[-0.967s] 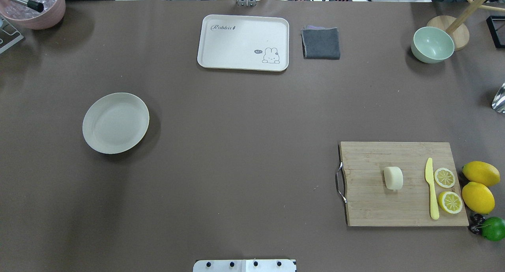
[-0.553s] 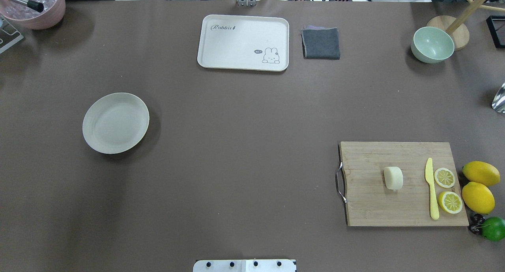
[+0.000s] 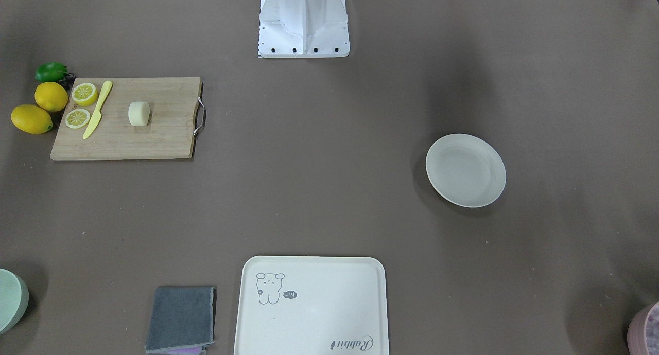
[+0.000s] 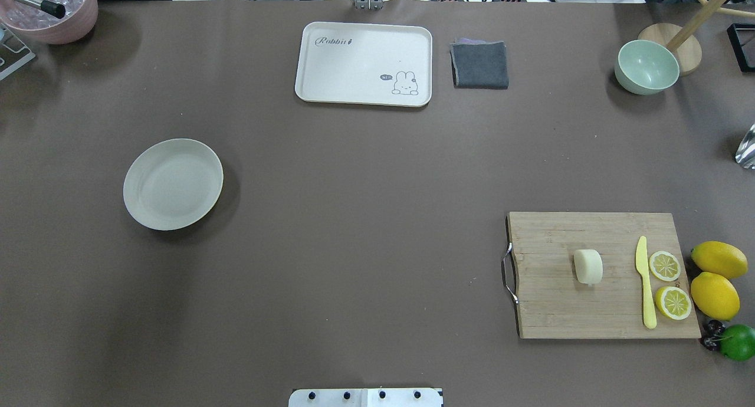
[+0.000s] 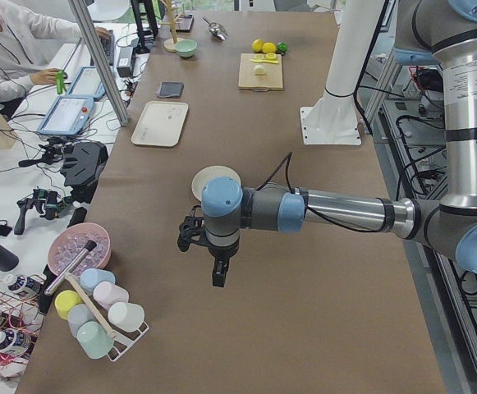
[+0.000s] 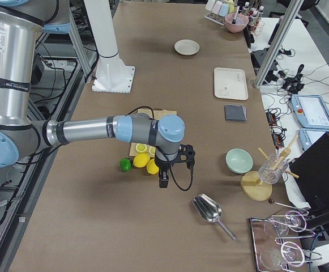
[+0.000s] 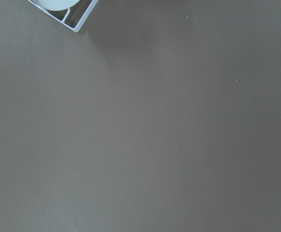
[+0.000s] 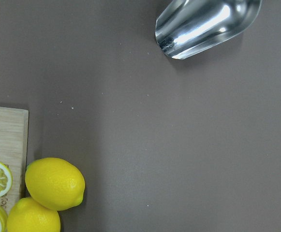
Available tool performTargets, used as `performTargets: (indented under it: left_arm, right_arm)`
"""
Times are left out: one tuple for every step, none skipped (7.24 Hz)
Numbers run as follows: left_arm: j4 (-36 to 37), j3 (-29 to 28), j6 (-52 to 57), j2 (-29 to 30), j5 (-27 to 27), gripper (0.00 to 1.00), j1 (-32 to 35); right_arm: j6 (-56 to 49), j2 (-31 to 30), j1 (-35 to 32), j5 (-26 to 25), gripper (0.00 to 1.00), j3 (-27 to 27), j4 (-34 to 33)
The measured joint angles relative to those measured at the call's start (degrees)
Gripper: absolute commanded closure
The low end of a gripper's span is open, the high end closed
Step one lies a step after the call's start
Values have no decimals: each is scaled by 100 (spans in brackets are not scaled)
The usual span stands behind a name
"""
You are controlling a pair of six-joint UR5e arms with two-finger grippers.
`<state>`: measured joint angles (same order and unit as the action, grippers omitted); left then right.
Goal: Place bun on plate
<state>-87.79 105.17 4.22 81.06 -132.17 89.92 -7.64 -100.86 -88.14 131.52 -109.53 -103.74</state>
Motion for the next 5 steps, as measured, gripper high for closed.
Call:
performTargets:
  left_arm:
    - [-79, -7, -9, 25, 5, 2, 0]
    - [-144, -14, -17, 91, 8, 2, 0]
    - [-244, -24, -18, 223, 15, 2, 0]
    - [-393, -42, -18, 351, 15, 2, 2]
    - [-505, -66, -14, 472, 9, 2, 2]
  right_arm:
    - [7, 30, -1, 1, 0, -31, 34]
    - [14, 83, -1, -4, 0, -89, 53]
    - [23, 204, 0, -10, 0, -130, 62]
    - [27, 419, 2, -19, 0, -135, 69]
    - [27, 617, 1, -20, 0, -140, 74]
